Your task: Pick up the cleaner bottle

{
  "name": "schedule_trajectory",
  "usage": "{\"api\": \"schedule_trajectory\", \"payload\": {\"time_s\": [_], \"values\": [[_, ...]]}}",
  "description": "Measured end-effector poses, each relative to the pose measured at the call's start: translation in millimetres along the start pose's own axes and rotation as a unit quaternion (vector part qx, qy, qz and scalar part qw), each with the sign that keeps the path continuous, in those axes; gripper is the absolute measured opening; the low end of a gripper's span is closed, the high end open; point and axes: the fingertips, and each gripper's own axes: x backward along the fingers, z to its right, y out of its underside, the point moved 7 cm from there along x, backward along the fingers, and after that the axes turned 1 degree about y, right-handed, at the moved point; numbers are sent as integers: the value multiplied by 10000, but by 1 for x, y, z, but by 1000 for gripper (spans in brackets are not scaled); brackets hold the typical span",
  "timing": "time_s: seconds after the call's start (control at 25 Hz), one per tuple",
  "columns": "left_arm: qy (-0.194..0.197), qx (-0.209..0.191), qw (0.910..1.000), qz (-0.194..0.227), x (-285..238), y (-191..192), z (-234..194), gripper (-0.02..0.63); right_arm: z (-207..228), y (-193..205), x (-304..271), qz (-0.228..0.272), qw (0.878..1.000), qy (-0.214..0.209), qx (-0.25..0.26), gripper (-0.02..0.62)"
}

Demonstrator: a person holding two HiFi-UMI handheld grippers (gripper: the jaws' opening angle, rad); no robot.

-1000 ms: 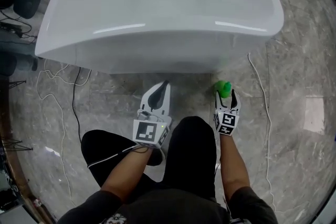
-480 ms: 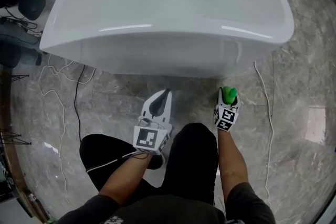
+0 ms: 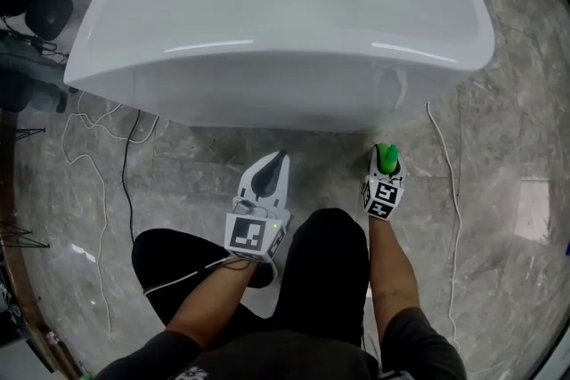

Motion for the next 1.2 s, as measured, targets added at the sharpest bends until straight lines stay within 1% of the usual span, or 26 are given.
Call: {"api": "schedule_trajectory", "payload": {"time_s": [0.16,0.32,0.44,0.56,0.68,0.8,0.92,1.04,1.2], "values": [[34,34,10000,25,0,-2,-1,6,-6,-18,7,195,9997,-104,55,196],[45,37,10000,0,1,-2,-4,6,-11,-44,25,362,9987,-232,258,196],[-54,146,9999,-60,1,-20,-12,6,-18,-84,50,462,9979,-268,360,196],[-141,372,9991,-126,3,-53,-14,6,-24,-137,80,533,9972,-264,444,196],[-69,403,9990,-201,6,-98,-5,6,-28,-197,113,595,9970,-242,442,196],[97,378,9989,-262,16,-159,8,6,-36,-269,155,663,9970,-215,325,196],[149,394,9985,-348,35,-226,19,6,-45,-343,199,711,9968,-199,307,196],[102,369,9985,-386,60,-298,31,6,-51,-418,248,743,9967,-130,297,196],[48,286,9993,-254,98,-404,49,6,-54,-512,319,801,9966,-8,180,196]]}}
